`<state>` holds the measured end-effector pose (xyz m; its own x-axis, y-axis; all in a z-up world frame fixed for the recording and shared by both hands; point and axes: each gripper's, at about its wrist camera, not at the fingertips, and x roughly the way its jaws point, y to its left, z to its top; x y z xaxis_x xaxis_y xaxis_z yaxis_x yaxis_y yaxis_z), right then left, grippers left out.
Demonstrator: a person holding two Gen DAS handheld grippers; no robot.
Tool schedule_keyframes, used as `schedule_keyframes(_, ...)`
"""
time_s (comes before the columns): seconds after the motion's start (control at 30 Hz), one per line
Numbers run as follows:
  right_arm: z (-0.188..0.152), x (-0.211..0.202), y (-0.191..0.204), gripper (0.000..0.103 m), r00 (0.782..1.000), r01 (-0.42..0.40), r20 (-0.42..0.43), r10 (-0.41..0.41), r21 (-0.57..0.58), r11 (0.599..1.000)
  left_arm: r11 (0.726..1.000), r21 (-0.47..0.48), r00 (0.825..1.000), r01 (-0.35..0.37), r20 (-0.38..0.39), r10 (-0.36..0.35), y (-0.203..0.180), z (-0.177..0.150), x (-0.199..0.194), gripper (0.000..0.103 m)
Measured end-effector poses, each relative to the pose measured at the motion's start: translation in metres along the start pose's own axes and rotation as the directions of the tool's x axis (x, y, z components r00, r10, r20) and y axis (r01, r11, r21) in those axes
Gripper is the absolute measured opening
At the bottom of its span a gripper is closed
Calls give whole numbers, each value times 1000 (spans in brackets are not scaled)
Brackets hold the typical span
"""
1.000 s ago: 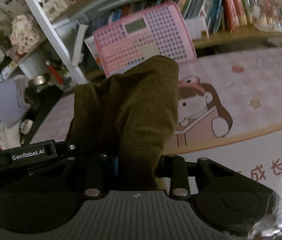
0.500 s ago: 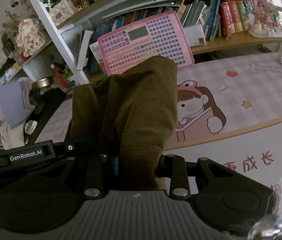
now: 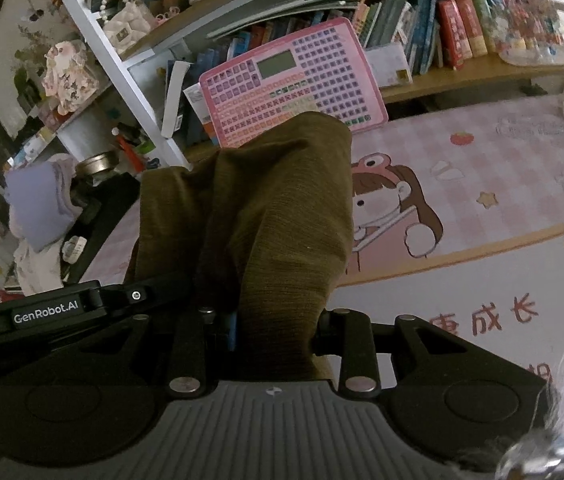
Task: Fold clothes
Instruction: 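Lift the brown bundle with both grippers and carry it toward the pink keyboard toy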
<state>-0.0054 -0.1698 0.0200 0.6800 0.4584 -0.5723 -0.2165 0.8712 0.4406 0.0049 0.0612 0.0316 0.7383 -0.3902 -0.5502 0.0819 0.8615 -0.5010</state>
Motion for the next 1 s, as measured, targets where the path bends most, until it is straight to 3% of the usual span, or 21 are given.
schedule_keyframes(0.43, -24, -39, -53, 29, 999, -32, -23, 34, 78, 996, 997, 47, 996, -59, -62, 62, -52, -37, 6, 27)
schedule_keyframes(1.0, -42, -101, -116, 29, 997, 37, 58, -48, 177, 983, 986, 160, 991, 39, -134, -17, -121, -61, 33, 27)
